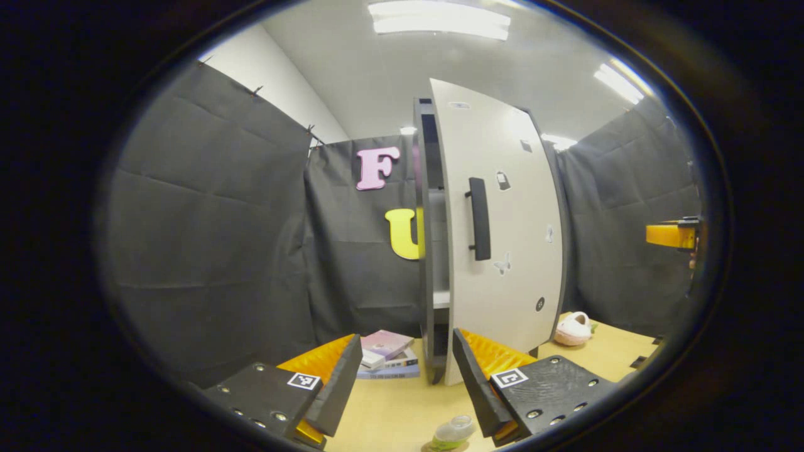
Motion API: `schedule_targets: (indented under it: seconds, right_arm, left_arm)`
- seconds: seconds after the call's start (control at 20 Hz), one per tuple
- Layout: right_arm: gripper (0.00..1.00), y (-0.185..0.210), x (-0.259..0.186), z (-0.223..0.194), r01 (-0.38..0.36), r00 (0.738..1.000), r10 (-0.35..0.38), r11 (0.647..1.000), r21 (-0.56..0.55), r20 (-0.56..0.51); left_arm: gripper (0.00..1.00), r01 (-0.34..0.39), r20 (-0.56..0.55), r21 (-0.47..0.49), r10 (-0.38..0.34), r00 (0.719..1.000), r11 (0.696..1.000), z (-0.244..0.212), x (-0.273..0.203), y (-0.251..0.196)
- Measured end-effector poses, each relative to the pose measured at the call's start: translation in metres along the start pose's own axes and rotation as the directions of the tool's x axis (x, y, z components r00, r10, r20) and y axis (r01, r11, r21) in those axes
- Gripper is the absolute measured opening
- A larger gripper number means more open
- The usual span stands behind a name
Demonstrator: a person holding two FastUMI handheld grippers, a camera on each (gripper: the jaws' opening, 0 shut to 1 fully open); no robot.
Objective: Open the cabinet door with the right hand, grasp the bottle in the cabinet with the left hand and place it on the coaster, then close the cabinet door with the right hand.
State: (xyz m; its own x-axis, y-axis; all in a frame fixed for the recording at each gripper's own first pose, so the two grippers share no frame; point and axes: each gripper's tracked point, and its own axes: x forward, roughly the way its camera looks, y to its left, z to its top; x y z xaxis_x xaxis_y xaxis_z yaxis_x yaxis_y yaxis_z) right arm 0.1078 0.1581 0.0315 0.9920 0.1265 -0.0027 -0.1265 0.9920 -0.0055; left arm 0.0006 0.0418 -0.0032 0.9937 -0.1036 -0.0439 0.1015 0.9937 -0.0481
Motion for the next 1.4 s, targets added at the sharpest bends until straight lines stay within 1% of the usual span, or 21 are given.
schedule_targets:
  seconds: [0.05, 0.1, 0.15, 0.3, 0.35, 0.4, 0.45, 0.6, 0.65, 0.7, 0.85, 0.9, 1.05, 1.1, 1.2, 1.4]
  right_arm:
    - [0.94, -0.007, -0.002, 0.0, 0.007, 1.0, -0.007, 1.0, -0.005, 0.002]
    - [0.94, -0.012, -0.002, 0.0, 0.011, 1.0, -0.011, 1.0, -0.005, 0.004]
    - [0.94, -0.017, -0.004, -0.001, 0.011, 1.0, -0.011, 1.0, -0.002, 0.007]
    - [0.94, -0.03, -0.007, -0.006, 0.02, 1.0, -0.02, 1.0, 0.004, 0.003]
    - [0.94, -0.034, -0.008, -0.008, 0.025, 1.0, -0.025, 1.0, 0.007, 0.0]
    - [0.94, -0.037, -0.008, -0.01, 0.031, 1.0, -0.031, 0.999, 0.01, -0.002]
    - [0.94, -0.041, -0.009, -0.011, 0.036, 0.999, -0.036, 0.999, 0.017, -0.002]
    - [0.94, -0.046, -0.009, -0.015, 0.039, 0.999, -0.038, 0.999, 0.035, -0.007]
    - [0.94, -0.048, -0.009, -0.016, 0.041, 0.999, -0.04, 0.998, 0.037, -0.01]
    - [0.94, -0.049, -0.008, -0.018, 0.044, 0.999, -0.043, 0.998, 0.039, -0.013]
    - [0.94, -0.052, -0.007, -0.021, 0.05, 0.999, -0.05, 0.997, 0.055, -0.019]
    - [0.94, -0.053, -0.006, -0.021, 0.052, 0.999, -0.051, 0.997, 0.063, -0.02]
    - [0.94, -0.052, -0.005, -0.022, 0.054, 0.998, -0.052, 0.996, 0.075, -0.023]
    - [0.94, -0.052, -0.003, -0.021, 0.054, 0.998, -0.053, 0.996, 0.074, -0.022]
    - [0.94, -0.05, -0.003, -0.022, 0.053, 0.998, -0.051, 0.996, 0.07, -0.026]
    - [0.94, -0.048, -0.003, -0.021, 0.059, 0.998, -0.057, 0.996, 0.063, -0.026]
  left_arm:
    - [0.83, 0.002, 0.006, -0.003, -0.002, 1.0, 1.0, 0.004, 0.0, -0.006]
    - [0.87, 0.005, 0.008, -0.008, -0.005, 1.0, 1.0, 0.007, 0.0, -0.011]
    - [0.83, 0.005, 0.009, -0.014, -0.005, 1.0, 1.0, 0.008, 0.001, -0.016]
    - [0.83, -0.006, 0.021, -0.037, 0.007, 1.0, 0.999, 0.014, 0.003, -0.024]
    - [0.87, -0.007, 0.023, -0.043, 0.008, 1.0, 0.999, 0.016, 0.003, -0.027]
    - [0.87, -0.006, 0.023, -0.045, 0.007, 1.0, 0.999, 0.015, 0.004, -0.029]
    - [0.83, -0.005, 0.02, -0.043, 0.006, 1.0, 0.999, 0.016, 0.005, -0.03]
    - [0.83, -0.023, 0.023, -0.022, 0.023, 0.999, 1.0, 0.01, 0.003, -0.03]
    - [0.78, -0.023, 0.023, -0.022, 0.024, 0.999, 0.999, 0.009, 0.004, -0.031]
    - [0.83, -0.027, 0.025, -0.021, 0.027, 0.999, 0.999, 0.008, 0.004, -0.032]
    - [0.83, -0.035, 0.037, -0.014, 0.035, 0.999, 0.999, 0.012, 0.003, -0.031]
    - [0.78, -0.036, 0.036, -0.009, 0.037, 0.999, 0.999, 0.011, 0.003, -0.031]
    - [0.78, -0.028, 0.044, -0.003, 0.028, 0.999, 1.0, 0.014, 0.003, -0.032]
    - [0.87, -0.022, 0.048, -0.005, 0.022, 0.999, 1.0, 0.014, 0.003, -0.032]
    - [0.83, -0.026, 0.045, 0.003, 0.026, 0.999, 1.0, 0.014, 0.006, -0.03]
    - [0.83, -0.023, 0.042, 0.015, 0.022, 0.999, 1.0, 0.012, 0.008, -0.032]
